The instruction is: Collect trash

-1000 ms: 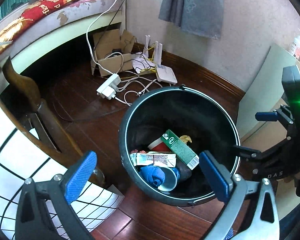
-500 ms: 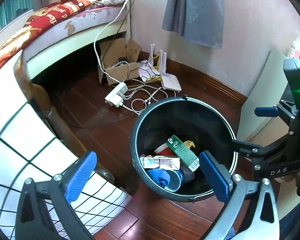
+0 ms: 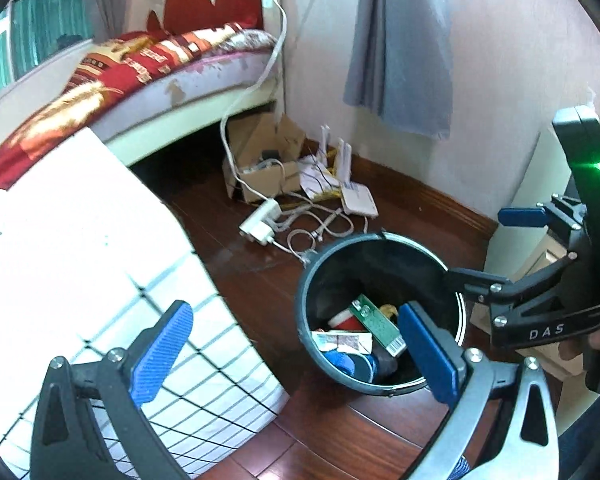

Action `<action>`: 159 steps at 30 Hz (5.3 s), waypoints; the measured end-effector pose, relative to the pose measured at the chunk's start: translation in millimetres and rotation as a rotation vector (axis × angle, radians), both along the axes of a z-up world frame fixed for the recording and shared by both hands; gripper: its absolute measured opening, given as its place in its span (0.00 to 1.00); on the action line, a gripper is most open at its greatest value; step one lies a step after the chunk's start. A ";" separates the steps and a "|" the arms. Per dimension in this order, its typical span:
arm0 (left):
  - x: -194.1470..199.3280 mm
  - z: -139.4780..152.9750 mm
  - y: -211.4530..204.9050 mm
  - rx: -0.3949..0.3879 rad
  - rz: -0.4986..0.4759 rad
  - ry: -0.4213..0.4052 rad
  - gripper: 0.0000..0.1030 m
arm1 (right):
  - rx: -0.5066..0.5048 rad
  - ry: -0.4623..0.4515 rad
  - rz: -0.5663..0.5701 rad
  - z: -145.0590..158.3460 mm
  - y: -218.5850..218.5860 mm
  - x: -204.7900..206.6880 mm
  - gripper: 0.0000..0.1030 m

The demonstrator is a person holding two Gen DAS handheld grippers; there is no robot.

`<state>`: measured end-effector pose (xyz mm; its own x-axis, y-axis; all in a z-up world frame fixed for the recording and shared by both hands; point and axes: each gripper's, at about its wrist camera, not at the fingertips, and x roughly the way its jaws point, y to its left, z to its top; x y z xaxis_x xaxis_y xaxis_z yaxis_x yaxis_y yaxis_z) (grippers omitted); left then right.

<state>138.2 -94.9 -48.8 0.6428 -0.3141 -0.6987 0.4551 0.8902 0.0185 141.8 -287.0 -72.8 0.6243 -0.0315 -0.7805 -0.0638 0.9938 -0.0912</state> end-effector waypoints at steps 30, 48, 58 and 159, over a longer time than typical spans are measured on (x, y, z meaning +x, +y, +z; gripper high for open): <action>-10.7 66.1 151.6 -0.057 0.292 -0.153 1.00 | 0.076 -0.269 0.253 94.4 138.5 20.5 1.00; -26.0 61.5 293.8 -0.084 0.504 -0.130 0.86 | 0.193 -0.267 0.408 115.0 261.7 49.0 1.00; -17.7 59.0 361.5 -0.102 0.611 -0.140 0.79 | 0.242 -0.233 0.570 107.7 351.7 74.0 0.70; 7.1 62.9 226.6 -0.144 0.331 -0.110 0.16 | 0.128 -0.334 0.386 132.1 223.3 17.5 0.03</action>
